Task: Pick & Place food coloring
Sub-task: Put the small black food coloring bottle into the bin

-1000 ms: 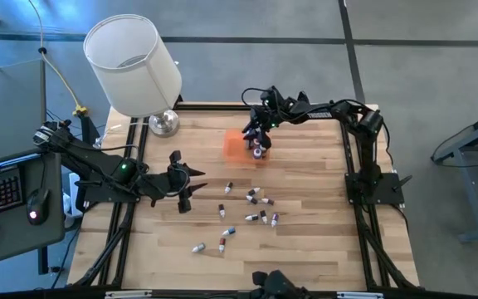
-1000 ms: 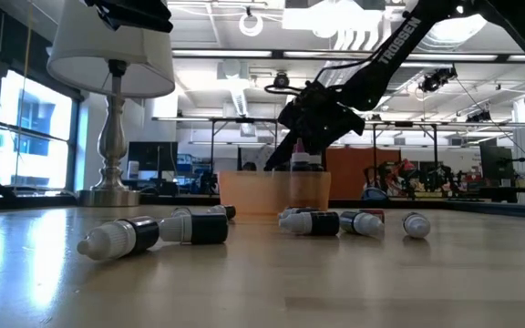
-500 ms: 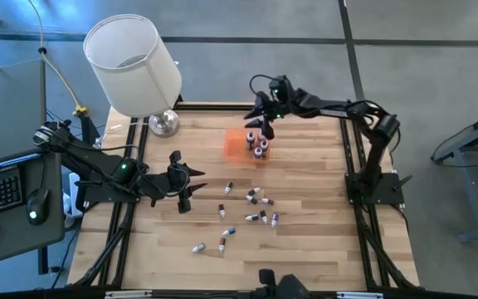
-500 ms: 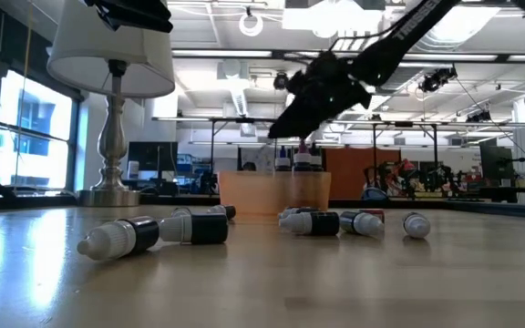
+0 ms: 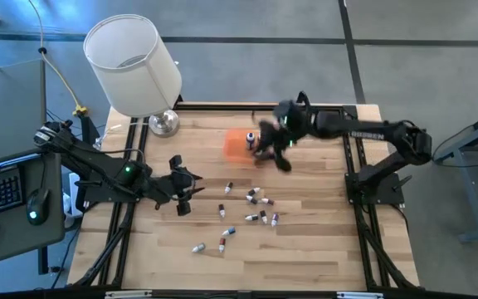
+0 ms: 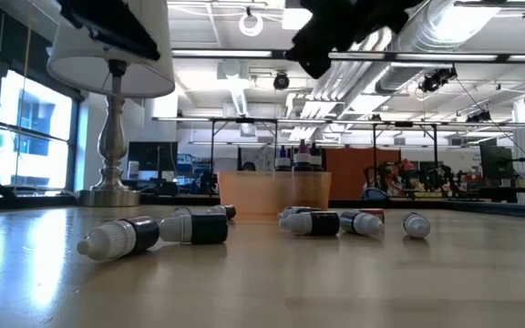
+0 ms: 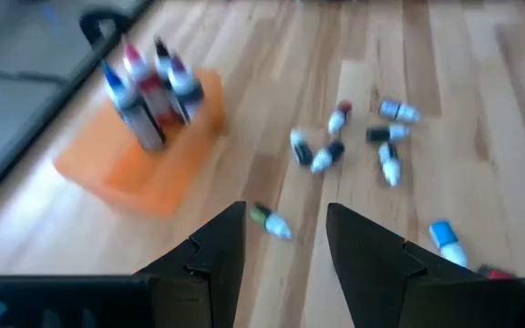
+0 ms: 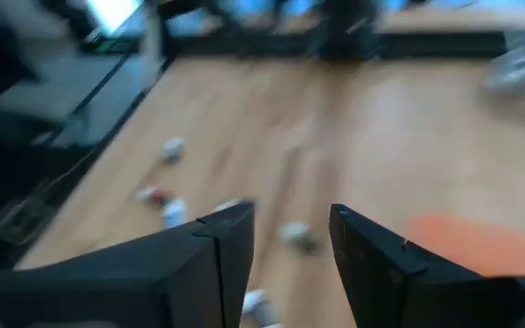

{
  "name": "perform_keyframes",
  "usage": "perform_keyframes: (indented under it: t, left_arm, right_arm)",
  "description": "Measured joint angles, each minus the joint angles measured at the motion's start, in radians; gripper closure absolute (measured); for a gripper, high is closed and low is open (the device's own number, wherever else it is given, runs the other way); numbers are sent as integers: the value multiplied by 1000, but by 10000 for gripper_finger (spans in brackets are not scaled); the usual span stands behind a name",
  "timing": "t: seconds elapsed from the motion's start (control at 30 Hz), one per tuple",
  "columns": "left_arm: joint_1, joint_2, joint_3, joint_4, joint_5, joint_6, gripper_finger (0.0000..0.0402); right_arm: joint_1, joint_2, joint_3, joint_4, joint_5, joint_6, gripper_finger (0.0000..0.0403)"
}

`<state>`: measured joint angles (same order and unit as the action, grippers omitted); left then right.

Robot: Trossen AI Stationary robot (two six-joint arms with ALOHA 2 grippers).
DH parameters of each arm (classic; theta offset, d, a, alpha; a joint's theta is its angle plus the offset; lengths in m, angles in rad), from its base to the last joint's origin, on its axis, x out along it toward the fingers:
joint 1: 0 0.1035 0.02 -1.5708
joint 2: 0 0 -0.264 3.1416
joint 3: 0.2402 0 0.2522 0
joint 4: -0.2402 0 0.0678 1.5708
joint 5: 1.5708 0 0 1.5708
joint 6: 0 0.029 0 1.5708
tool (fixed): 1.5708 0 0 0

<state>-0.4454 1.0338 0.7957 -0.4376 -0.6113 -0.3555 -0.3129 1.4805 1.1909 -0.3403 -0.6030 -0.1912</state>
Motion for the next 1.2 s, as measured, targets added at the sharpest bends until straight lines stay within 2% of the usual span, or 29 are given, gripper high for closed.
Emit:
perform_keyframes:
  t: [0.13, 0.3, 0.47, 0.63, 0.83, 1.0, 1.2]
  left_arm:
    - [0, 50, -66, 63, -2, -128, 250]
    - [3, 163, -121, 168, -7, -247, 250]
    - [60, 302, -121, 300, -7, -271, 250]
    - [167, 452, -120, 462, 65, -271, 250]
    - [271, 548, -120, 563, 111, -286, 250]
    - [316, 574, -121, 589, 199, -311, 250]
    - [306, 575, -120, 638, 212, -305, 250]
  right_arm:
    - [188, -3, -65, -29, 96, 84, 263]
    - [372, 0, -189, 2, 261, 285, 257]
    - [502, 1, -323, 79, 561, 474, 256]
    - [573, 1, -449, 145, 813, 509, 251]
    - [582, 1, -594, 376, 840, 554, 245]
    - [582, 1, -681, 601, 838, 554, 246]
    - [582, 1, -723, 650, 897, 551, 250]
